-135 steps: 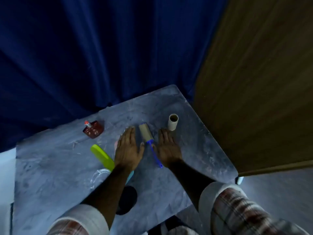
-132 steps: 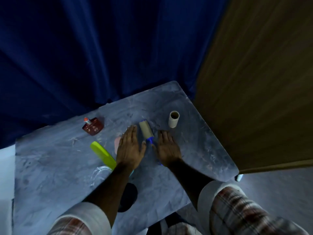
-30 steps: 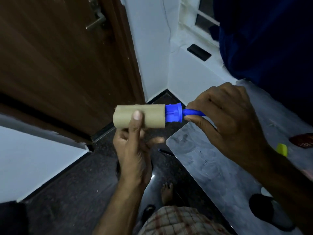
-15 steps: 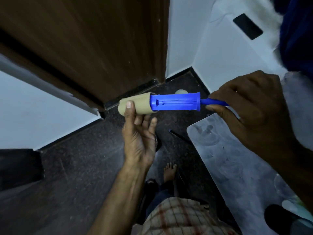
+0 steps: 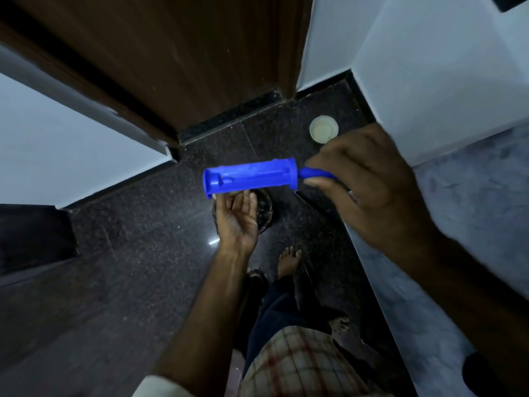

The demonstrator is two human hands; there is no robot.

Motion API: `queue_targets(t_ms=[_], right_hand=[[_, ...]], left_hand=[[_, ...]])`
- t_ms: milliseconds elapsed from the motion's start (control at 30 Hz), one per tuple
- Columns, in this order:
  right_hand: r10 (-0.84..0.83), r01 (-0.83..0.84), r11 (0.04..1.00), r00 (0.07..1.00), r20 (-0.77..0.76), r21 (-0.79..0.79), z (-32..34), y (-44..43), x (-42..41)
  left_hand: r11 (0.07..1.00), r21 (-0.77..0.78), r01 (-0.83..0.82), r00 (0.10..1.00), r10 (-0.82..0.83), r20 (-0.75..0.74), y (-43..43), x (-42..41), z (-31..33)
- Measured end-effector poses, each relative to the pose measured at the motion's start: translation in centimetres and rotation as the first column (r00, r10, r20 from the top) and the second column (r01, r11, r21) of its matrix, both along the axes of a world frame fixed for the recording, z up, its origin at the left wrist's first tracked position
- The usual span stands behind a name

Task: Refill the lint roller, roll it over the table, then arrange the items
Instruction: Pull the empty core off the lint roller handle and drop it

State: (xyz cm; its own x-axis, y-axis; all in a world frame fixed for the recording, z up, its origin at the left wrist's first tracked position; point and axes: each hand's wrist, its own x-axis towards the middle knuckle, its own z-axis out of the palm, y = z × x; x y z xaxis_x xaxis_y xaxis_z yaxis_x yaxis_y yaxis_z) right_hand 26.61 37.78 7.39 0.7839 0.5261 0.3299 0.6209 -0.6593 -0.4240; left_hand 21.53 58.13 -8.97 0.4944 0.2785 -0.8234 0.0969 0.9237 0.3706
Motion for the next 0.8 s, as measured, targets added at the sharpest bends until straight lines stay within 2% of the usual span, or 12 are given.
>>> queue_targets(t_ms=[167,333,433,567,800], right_hand=[[0.040,-0.040,0.999,0.999,-0.020,0.005,-3.3,2.0,-0.6],[0.020,-0.020,1.000,0.998,-0.059,-0.004,-6.9,1.9,0.0],[0.002,-0.005,1.000,0.994,-0.107,-0.021,-9.0,1.4,0.5],[-0.002,-0.005,0.999,0.988,-0.157,-0.043,-11.3,0.6,1.1],[-0.006,0.001,1.000,0.986,-0.164,-0.029,-14.4,-0.3,1.6]], left_hand=[[0.993,0.078,0.084,0.966,-0.061,-0.253,0.9,-0.9,-8.5],[0.991,0.079,0.110,0.913,-0.069,-0.403,1.5,-1.5,-14.7],[0.986,0.130,0.104,0.900,-0.037,-0.435,1.6,-1.1,-16.7],[0.986,0.124,0.110,0.887,-0.041,-0.461,1.7,-0.4,-19.1],[0.986,0.133,0.102,0.860,-0.020,-0.510,2.5,-1.2,-21.6]])
